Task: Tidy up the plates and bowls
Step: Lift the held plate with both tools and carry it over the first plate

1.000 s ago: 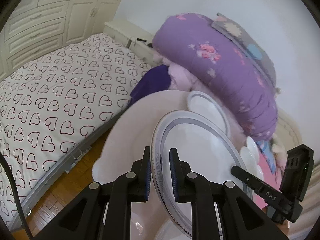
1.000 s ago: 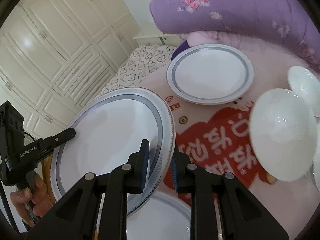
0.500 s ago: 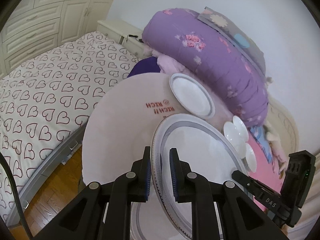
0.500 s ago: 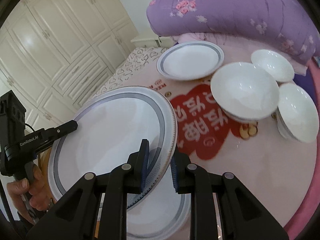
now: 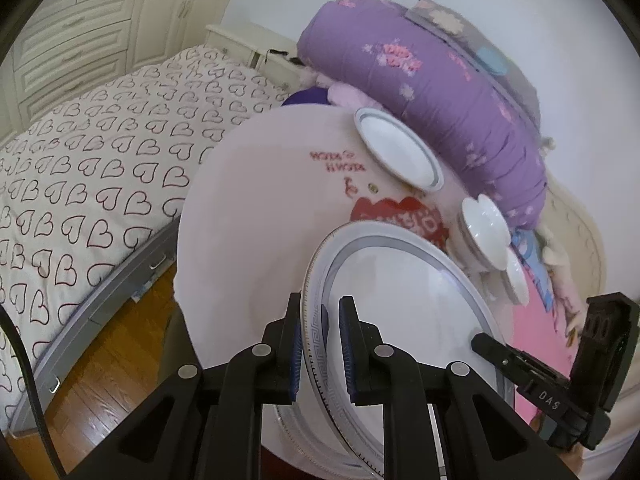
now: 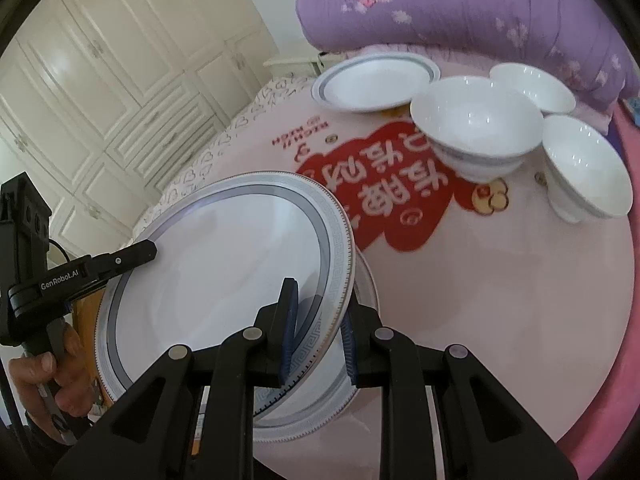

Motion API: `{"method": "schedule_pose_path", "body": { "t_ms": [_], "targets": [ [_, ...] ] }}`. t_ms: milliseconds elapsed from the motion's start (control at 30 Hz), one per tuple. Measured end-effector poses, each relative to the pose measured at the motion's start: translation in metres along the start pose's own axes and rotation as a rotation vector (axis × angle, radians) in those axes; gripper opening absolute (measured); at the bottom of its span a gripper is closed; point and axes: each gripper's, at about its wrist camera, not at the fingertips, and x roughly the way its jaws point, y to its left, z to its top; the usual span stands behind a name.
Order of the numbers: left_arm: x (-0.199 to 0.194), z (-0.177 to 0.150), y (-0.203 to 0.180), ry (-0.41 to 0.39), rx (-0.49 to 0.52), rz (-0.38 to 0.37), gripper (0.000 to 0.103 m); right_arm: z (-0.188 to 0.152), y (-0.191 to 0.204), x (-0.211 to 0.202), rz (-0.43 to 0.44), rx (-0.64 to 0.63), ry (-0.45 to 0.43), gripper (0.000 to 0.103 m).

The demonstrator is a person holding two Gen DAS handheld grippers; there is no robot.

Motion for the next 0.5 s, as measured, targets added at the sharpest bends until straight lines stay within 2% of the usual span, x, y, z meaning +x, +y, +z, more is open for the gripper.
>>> {"method": "schedule_pose_path", "body": {
  "t_ms": [500],
  "targets": [
    [0.029, -0.015, -0.002, 0.038, 0.032, 0.064, 0.013, -0.017, -0.004, 0.016, -0.036, -0.037, 0.046, 0.021]
  ]
}}
